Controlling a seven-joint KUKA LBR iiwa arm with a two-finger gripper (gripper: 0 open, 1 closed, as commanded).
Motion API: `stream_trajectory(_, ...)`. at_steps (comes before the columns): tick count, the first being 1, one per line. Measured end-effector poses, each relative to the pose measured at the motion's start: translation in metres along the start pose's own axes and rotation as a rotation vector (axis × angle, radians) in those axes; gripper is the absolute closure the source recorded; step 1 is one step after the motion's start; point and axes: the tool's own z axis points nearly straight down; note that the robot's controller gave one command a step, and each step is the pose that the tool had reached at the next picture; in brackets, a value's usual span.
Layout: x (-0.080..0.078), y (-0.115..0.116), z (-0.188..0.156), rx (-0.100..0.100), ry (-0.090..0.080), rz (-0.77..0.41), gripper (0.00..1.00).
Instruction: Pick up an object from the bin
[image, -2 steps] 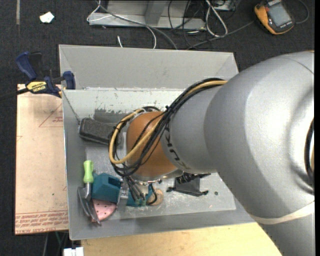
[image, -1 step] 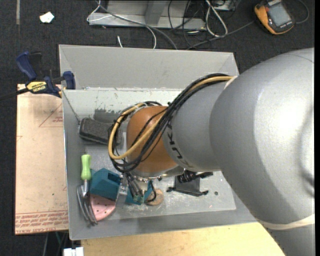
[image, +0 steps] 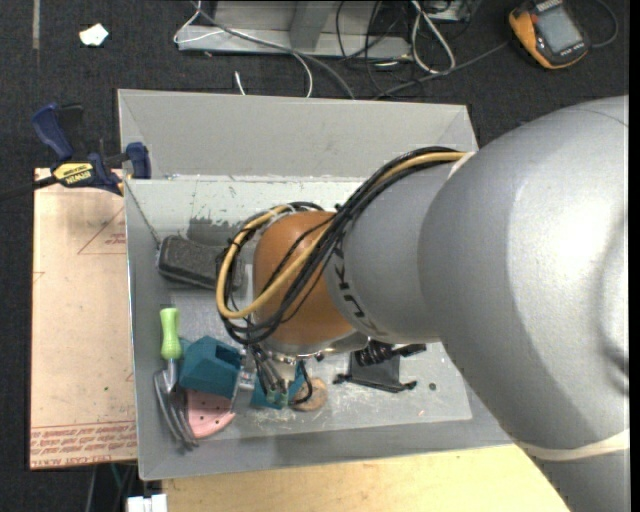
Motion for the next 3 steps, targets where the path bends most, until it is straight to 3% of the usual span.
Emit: stream_trajectory(3, -0.0001, -0.0001, 0.0, 0.0, 0.0, 0.001, 1.0)
